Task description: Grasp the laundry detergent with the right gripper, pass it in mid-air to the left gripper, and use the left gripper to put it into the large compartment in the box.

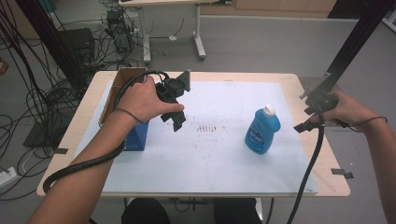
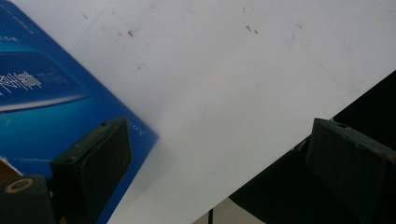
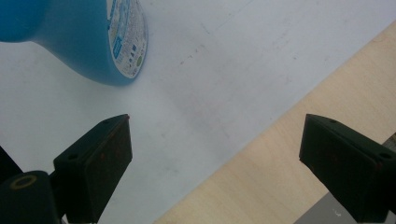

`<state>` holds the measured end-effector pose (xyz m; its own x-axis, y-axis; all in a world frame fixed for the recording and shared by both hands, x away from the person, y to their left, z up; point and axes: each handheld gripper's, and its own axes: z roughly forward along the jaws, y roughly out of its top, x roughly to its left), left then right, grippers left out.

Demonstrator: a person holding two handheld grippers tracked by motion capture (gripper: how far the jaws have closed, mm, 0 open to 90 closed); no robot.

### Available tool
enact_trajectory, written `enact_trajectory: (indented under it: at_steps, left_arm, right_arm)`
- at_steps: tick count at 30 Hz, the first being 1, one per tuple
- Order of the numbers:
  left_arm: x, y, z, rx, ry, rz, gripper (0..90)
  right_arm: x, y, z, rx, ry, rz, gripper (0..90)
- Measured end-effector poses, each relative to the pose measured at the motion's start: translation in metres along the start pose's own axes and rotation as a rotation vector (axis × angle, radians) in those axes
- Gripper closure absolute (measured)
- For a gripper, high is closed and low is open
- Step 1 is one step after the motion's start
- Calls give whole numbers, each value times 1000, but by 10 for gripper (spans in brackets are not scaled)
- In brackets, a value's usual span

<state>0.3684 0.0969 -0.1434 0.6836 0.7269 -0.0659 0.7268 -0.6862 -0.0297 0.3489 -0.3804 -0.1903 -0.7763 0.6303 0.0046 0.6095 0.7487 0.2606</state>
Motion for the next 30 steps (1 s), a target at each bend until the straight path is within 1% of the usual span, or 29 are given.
enact_trajectory:
  at_steps: [5,10,12,13,14,16,20,24,28,30]
  left_arm:
    - [1,-2,0,-7,-5,1,72]
    - [1,-1,2,0,-5,5,72]
    - [2,-1,2,-1,-7,3,72]
    - [2,0,2,4,-10,1,72]
    - [2,-1,3,-1,-7,4,71]
    - [3,-1,2,-6,-16,0,71]
    - [4,0,2,-5,-20,0,72]
    - [5,-1,3,-12,-28,0,71]
    - [6,-1,3,-10,-30,-1,71]
    - [5,1,4,-5,-24,2,71]
  right_arm:
    - [0,-3,-5,-5,-7,7,92]
    - [3,-5,-8,1,-10,11,92]
    - [3,-6,-9,3,-10,5,92]
    - [4,-7,-9,2,-8,4,92]
    - [6,-7,-8,6,-9,1,92]
    - [7,-9,-8,10,-9,2,92]
    - [7,-12,-7,13,-5,13,92]
    - [8,-17,-6,12,-3,15,92]
    - [12,-20,-4,18,-5,16,96]
    - [13,-20,-3,22,-6,18,95]
